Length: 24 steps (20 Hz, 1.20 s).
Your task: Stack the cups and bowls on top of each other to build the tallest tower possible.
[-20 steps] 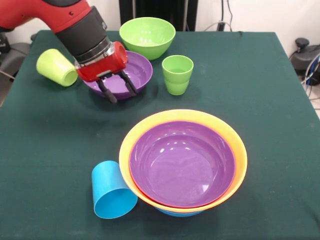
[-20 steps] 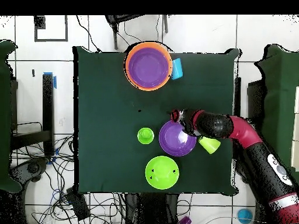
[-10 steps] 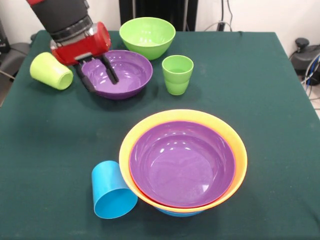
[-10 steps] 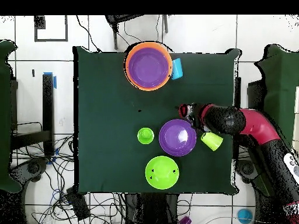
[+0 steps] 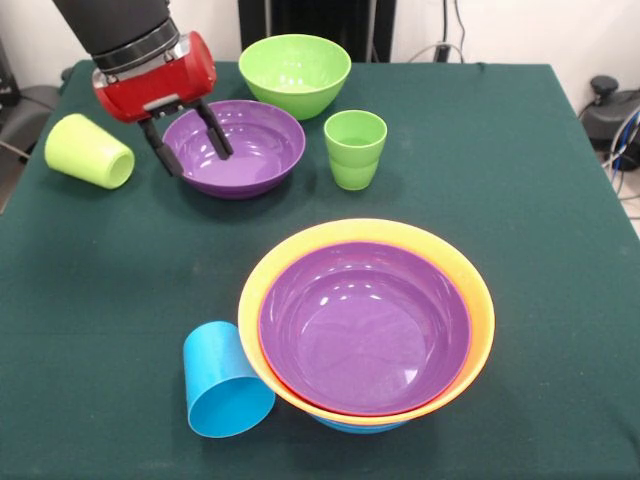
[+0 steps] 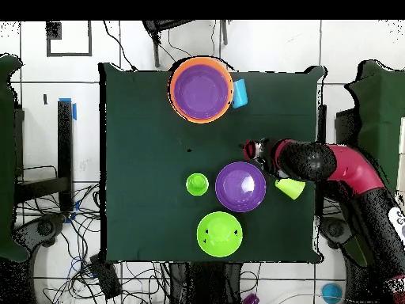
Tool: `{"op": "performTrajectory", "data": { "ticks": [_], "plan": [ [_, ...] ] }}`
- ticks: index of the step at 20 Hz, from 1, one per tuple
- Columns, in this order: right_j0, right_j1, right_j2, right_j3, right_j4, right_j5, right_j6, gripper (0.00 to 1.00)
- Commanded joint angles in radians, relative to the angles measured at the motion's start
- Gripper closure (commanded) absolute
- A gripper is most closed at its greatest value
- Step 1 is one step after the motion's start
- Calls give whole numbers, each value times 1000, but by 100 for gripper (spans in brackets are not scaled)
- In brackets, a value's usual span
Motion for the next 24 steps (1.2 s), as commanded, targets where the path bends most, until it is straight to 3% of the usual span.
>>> {"op": "performTrajectory", "data": {
  "ticks": [1,11,24],
  "plan": [
    [28,87,-14,-77,-72,82,-412,0],
    [39,162,-76,-150,-85,78,-434,0],
    [32,183,-113,-202,-123,96,-487,0]
  ]
}}
